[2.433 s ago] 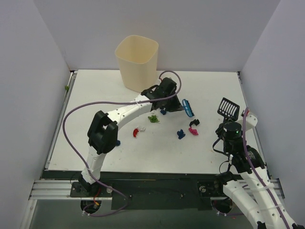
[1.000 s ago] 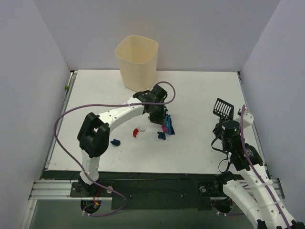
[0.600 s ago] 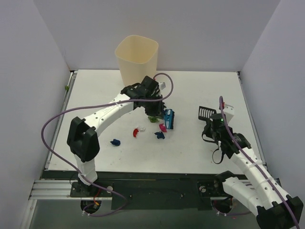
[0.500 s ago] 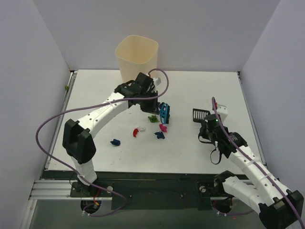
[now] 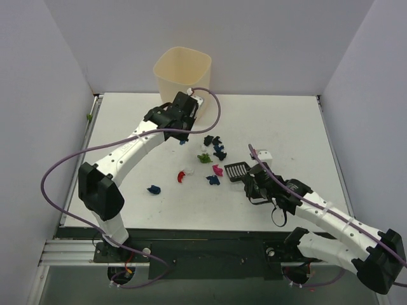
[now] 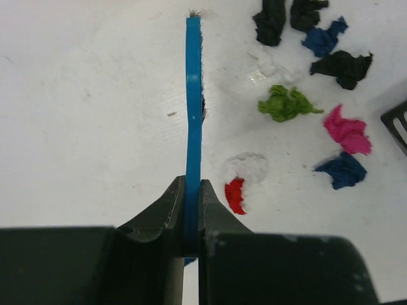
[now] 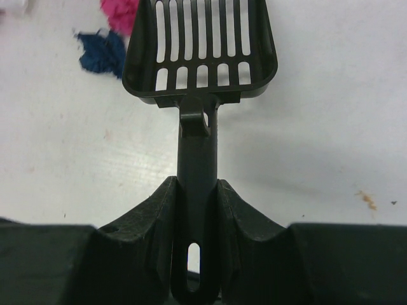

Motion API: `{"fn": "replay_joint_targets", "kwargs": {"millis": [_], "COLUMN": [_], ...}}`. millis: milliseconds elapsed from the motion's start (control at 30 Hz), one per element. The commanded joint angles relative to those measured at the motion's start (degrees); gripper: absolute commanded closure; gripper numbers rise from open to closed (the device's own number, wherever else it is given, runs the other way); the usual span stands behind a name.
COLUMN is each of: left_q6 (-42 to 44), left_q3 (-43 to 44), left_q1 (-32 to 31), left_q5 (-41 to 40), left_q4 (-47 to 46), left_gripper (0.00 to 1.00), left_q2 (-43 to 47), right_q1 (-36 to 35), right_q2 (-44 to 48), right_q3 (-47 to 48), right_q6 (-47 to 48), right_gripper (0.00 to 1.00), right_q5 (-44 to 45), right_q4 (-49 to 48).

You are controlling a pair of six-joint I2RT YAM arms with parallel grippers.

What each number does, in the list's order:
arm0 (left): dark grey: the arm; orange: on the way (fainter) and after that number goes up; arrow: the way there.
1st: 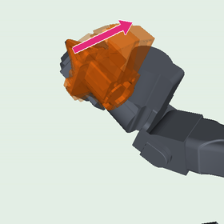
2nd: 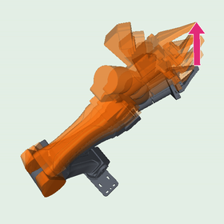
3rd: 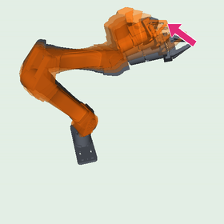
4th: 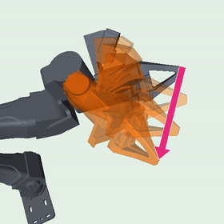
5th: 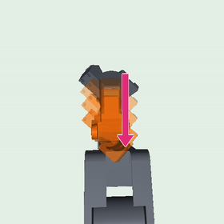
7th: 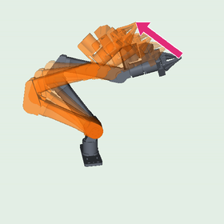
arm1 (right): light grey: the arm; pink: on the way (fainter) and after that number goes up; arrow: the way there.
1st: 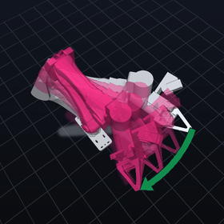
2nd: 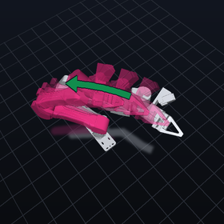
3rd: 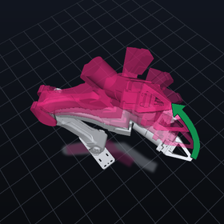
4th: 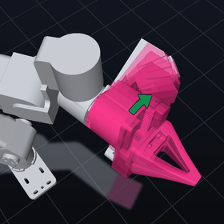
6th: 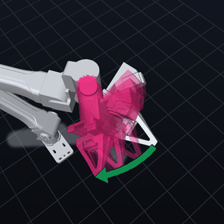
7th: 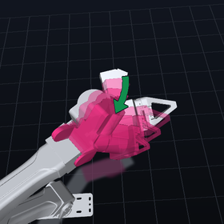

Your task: Sweep away the paper scraps from the table

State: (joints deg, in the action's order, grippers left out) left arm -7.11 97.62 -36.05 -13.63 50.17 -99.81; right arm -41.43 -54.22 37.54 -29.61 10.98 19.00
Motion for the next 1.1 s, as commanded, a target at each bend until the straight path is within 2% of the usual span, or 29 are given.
{"fn": "replay_joint_targets", "kwargs": {"millis": [0, 133, 433, 600, 1067], "left_q6": [10.96, 16.68, 20.82, 23.37, 28.82], "left_q3": [6.34, 7.67, 16.89, 18.3, 18.3], "left_q1": [-0.16, -0.95, -2.0, -3.58, -10.53], "left_q5": [-9.57, -9.57, -8.69, -8.34, -6.76], "left_q4": [0.63, -0.95, 3.09, 4.06, 9.5], "left_gripper": [1.0, 1.0, 1.0, 1.0, 1.0], "left_q2": [-3.37, -6.53, -16.02, -18.75, -23.59], "right_q1": [-4.27, -6.99, -12.44, -14.03, -15.17], "right_q2": [-0.02, 2.27, 5.61, 5.09, -9.94], "right_q3": [2.19, 0.61, -0.28, 0.43, 8.6], "right_q6": [0.34, -1.77, -4.85, -4.58, -2.04], "right_gripper": [1.0, 1.0, 1.0, 1.0, 1.0], "right_q5": [-2.1, -5.62, -5.18, -6.76, -4.39], "right_q4": [4.28, 5.69, 11.84, 14.66, 12.11]}}
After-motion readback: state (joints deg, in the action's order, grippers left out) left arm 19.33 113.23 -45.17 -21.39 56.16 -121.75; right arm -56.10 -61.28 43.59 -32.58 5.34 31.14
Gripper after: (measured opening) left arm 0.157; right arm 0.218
